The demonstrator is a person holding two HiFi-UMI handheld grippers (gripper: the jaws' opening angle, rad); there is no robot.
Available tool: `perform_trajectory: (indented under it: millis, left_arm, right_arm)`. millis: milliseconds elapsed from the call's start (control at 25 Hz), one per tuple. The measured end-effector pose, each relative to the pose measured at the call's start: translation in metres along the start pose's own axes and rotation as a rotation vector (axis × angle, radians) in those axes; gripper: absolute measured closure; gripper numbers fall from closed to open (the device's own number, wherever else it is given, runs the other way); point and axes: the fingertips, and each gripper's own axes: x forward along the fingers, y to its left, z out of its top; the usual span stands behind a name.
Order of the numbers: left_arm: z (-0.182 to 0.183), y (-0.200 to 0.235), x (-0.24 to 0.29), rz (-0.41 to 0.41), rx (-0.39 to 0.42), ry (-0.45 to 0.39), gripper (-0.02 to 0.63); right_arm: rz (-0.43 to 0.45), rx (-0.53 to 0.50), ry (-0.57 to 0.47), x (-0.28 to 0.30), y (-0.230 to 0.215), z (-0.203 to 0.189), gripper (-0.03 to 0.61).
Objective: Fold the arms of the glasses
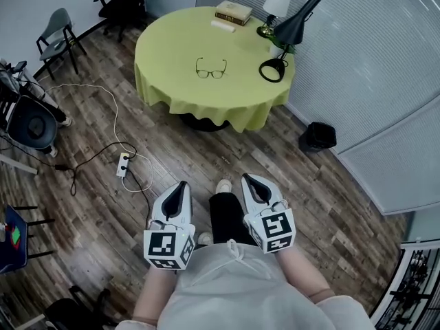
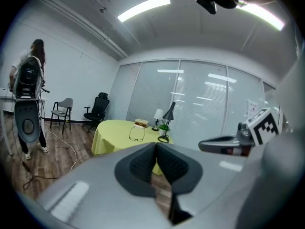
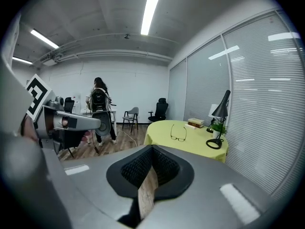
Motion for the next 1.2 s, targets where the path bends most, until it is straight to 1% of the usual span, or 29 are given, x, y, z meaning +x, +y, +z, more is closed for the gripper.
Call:
perform_trajectory:
  millis: [160, 400, 480, 560, 640, 840, 960, 1080, 1200]
  left_arm:
    - [0.002, 0.024, 0.035, 0.043, -0.013, 0.006, 0.607]
    - [0.018, 0.057, 0.115, 0.093, -0.013, 0.036, 0.607]
    - [0.028, 0.066, 0.147, 0.099, -0.012, 0.042, 0.607]
    - [0.038, 0.071, 0.179, 0.102, -0.011, 0.045, 0.607]
    - [0.048, 0.074, 0.214, 0.104, -0.004, 0.049, 0.607]
    - [0.065, 0.085, 0.297, 0.106, 0.023, 0.07, 0.607]
    - [0.069, 0.098, 0.336, 0.123, -0.006, 0.075, 0.607]
    - [0.068, 0.103, 0.371, 0.114, -0.039, 0.096, 0.607]
    - [0.064, 0.105, 0.398, 0.107, -0.028, 0.128, 0.607]
  right_arm:
    - [0.036, -0.028, 0.01, 0.044, -0.016, 0.005, 0.578]
    - [0.096, -0.033, 0.03, 0.123, -0.058, 0.02, 0.578]
    - [0.125, -0.018, 0.024, 0.15, -0.075, 0.029, 0.578]
    - [0.174, 0.01, 0.027, 0.176, -0.093, 0.037, 0.578]
    - [0.2, 0.022, 0.031, 0.201, -0.116, 0.043, 0.578]
    - [0.203, 0.03, 0.034, 0.262, -0.173, 0.054, 0.578]
    - [0.209, 0.027, 0.052, 0.293, -0.194, 0.056, 0.578]
    - [0.201, 0.031, 0.081, 0.319, -0.217, 0.053, 0.578]
    - [0.197, 0.05, 0.11, 0.339, -0.235, 0.048, 0.578]
